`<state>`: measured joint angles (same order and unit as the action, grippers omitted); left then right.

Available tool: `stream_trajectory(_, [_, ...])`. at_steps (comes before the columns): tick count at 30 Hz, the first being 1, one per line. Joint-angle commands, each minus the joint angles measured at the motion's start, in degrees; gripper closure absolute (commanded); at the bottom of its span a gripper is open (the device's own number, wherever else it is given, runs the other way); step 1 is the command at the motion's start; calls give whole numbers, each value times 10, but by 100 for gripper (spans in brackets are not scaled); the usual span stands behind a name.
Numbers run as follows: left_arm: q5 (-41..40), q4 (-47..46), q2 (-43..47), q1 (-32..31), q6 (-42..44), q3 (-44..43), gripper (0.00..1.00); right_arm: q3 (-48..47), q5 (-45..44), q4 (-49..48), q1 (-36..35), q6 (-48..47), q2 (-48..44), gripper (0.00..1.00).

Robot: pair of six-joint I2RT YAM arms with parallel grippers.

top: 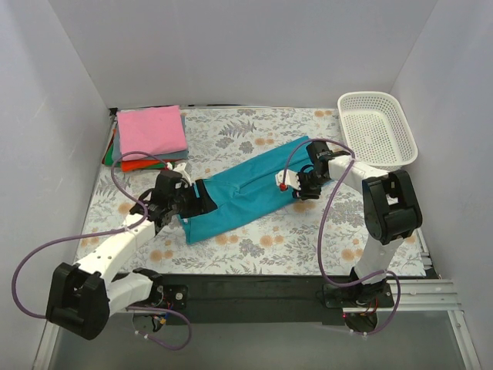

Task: Fold and stack the t-shirts
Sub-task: Fold the tshirt

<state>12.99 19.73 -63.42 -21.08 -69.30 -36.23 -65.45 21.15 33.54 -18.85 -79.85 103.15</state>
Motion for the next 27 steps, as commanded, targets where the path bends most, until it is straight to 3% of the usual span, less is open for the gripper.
stream_trajectory(1, [-3,-11,47,3,-12,1,39,19,-30,-23,-11,-6,13,54])
stream_trajectory(6, [-38,7,86,3,-11,4,39,27,-46,-23,-11,20,25,70])
stream_trajectory(9, [-68,24,117,3,-4,-1,39,47,-61,-9,-13,30,15,98])
stream_trajectory(10, [-76,29,125,3,-1,-2,39,52,-63,-1,-13,35,12,99])
stream_trajectory(16, [-123,61,169,3,27,-20,37,174,-56,22,-39,46,-93,99])
stream_trajectory(22, [-150,63,196,3,60,-30,36,261,-48,47,-138,118,-221,97])
stream_trajectory(27, [-158,65,217,4,69,-36,37,219,-32,107,-180,172,-263,73])
